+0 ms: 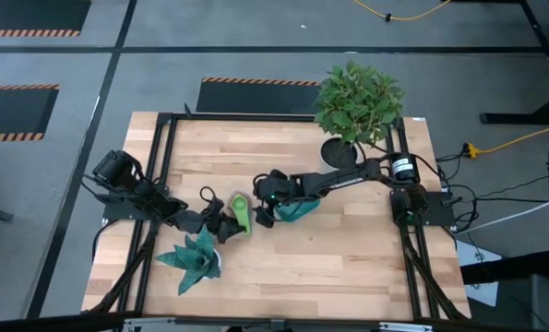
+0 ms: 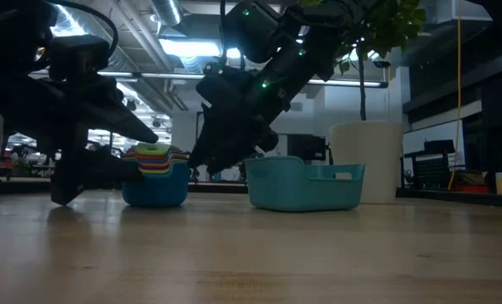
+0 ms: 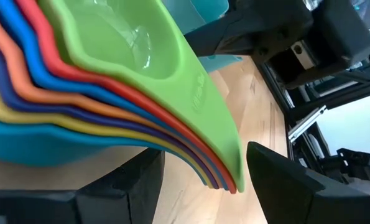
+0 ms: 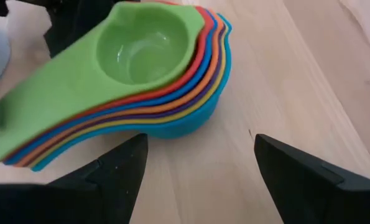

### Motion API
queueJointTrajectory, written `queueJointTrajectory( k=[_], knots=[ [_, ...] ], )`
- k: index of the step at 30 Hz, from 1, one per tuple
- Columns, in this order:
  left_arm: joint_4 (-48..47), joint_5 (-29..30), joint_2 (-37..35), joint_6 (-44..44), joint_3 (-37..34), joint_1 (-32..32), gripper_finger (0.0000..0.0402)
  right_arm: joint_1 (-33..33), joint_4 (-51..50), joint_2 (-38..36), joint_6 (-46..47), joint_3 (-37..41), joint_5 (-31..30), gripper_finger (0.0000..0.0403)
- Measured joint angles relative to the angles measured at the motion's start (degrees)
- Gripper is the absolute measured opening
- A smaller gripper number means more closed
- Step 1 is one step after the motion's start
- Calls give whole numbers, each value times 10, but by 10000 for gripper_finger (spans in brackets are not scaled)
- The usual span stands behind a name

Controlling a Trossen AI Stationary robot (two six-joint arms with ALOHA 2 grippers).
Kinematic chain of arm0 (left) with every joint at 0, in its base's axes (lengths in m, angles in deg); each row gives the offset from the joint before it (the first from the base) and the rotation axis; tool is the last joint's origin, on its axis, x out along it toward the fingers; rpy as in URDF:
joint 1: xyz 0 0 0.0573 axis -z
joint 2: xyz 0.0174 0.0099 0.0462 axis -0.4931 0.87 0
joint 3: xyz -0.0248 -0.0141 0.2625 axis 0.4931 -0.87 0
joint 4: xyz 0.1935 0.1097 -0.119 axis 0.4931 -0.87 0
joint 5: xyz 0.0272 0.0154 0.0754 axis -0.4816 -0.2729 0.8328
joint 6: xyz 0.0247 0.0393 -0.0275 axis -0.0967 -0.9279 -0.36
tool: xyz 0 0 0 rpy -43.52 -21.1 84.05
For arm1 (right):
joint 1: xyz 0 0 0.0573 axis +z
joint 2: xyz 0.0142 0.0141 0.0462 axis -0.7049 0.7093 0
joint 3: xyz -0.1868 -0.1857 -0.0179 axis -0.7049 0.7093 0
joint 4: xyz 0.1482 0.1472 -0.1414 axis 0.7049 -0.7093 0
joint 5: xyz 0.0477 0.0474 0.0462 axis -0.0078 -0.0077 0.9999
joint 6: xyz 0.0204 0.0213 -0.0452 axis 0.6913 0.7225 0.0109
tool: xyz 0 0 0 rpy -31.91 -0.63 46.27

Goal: Nest measuring cups in basket
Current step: Put the stacked measuring cups into the green bin

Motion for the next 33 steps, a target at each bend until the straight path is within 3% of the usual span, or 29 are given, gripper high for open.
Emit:
queueJointTrajectory(
  k=[33],
  knots=[
    [4, -2, 0, 0, 0, -17, 221, 30, 98, 38, -9, 0, 24, 300]
  ],
)
